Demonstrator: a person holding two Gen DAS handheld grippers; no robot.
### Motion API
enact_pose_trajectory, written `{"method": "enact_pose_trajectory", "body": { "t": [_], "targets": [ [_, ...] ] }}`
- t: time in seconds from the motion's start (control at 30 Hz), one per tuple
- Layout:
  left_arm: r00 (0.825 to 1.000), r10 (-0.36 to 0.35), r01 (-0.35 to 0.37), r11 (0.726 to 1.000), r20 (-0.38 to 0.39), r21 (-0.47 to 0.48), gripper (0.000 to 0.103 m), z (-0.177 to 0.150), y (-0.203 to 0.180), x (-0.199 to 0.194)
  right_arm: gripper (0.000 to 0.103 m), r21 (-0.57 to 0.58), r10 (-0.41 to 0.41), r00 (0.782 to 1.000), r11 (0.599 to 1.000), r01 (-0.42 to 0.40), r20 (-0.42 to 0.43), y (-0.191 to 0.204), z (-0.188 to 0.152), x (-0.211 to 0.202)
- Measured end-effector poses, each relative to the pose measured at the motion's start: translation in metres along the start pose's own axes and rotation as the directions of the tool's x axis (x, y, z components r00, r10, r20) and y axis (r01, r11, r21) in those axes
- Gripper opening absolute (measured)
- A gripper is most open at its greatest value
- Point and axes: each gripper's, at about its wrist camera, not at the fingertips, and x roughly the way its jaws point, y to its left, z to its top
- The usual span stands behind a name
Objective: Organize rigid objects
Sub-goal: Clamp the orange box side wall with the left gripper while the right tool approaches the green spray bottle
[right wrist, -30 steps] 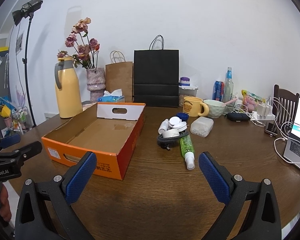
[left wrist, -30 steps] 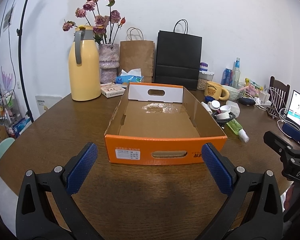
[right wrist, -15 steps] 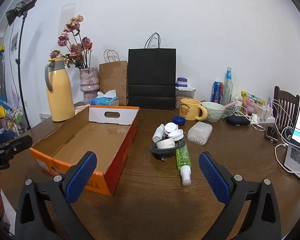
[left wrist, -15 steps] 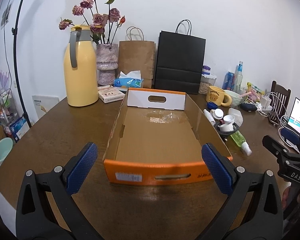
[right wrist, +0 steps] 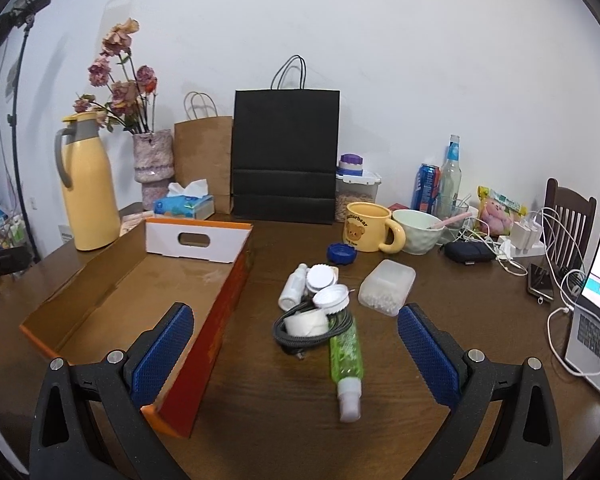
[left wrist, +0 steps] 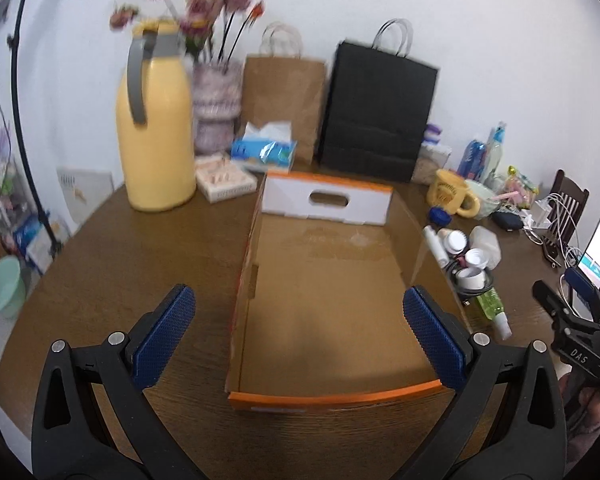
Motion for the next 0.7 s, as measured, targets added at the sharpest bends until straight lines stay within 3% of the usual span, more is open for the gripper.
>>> {"method": "enact_pose_trajectory", "body": {
  "t": [0.17,0.5,0.7],
  "targets": [
    [0.992,0.051,-0.057,0.997,-0.118,-0.049,0.103,0.008,0.023,0.021,0.103,-0.005,-0.008,1.000,1.000,0.008,-0.029,-0.006,0.009,0.020],
    [0.982,0.113,-0.114,0.993,-0.152,-0.003,0.103,0.042,0.025,0.031,0.103,-0.041,-0.008,0.998,0.999,0.006,-0.067,-0.008,0.021,0.051],
    [0.962,0.136,-0.133,0.991,-0.236,0.032,0.103,0.062,0.020,0.063,0.103,-0.020,-0.025,0.993,1.000,0.023,-0.116,-0.020,0.019,0.076]
  ]
}}
